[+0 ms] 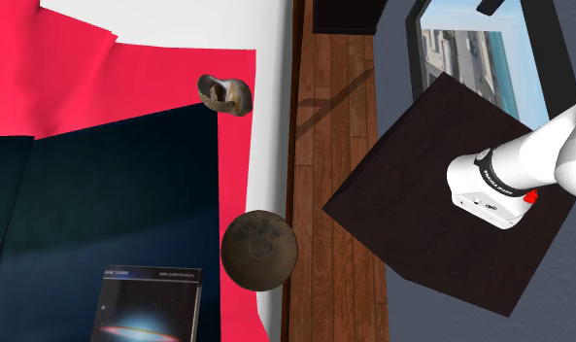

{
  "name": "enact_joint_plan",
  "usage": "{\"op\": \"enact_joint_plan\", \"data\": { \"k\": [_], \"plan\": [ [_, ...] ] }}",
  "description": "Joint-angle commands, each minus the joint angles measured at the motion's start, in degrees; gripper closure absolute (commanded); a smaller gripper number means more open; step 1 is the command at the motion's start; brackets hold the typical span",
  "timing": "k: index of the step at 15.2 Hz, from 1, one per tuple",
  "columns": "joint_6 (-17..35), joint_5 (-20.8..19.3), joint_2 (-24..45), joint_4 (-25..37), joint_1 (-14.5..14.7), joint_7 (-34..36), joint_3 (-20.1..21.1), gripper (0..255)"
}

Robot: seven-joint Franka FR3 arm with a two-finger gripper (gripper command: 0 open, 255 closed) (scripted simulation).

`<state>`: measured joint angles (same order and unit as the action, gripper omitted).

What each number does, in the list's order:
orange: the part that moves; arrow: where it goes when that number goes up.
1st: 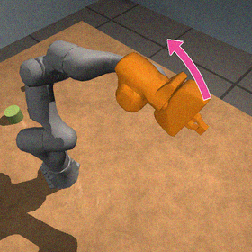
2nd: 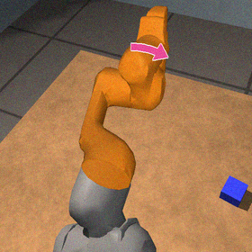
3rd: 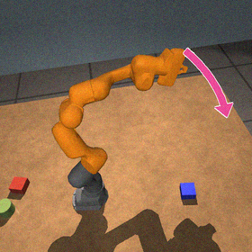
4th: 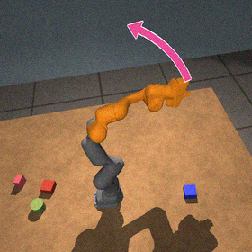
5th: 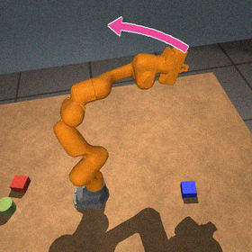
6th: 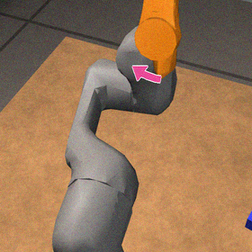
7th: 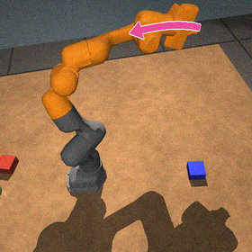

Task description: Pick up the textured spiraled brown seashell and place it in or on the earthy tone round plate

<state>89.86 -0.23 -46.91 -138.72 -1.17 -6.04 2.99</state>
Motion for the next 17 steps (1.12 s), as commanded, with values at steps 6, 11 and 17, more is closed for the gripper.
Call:
{"op": "enact_joint_plan", "data": {
  "k": [6,11,17],
  "plan": [
    [6.59,3.36,8.5,1.63,1.38,3.76,3.34,0],
    [12.53,5.78,17.91,5.03,2.47,7.22,6.5,0],
    [18.33,7.15,29.97,11.39,3.49,11.29,9.99,0]
  ]
}}
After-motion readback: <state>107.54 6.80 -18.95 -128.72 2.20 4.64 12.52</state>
